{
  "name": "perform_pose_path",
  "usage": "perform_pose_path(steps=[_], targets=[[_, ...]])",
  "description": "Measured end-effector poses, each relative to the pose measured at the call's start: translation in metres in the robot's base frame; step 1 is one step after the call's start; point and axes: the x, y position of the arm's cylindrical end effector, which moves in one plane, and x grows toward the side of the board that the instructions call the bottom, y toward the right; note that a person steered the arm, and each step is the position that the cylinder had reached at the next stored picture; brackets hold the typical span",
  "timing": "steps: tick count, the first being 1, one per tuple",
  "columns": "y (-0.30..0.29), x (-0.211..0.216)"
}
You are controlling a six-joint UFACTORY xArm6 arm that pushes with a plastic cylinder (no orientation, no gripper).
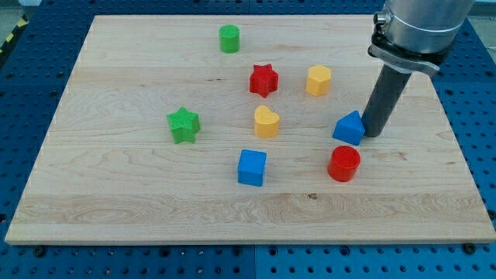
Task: Slightly push the yellow hexagon towards right
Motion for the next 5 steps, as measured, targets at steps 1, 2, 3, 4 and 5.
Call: perform_pose_path(steps=[1,2,3,4,5], targets=[[0.016,-0.025],[0.022,-0.087],[0.012,-0.092],[-0.045,-0.101],[-0.058,-0.11]])
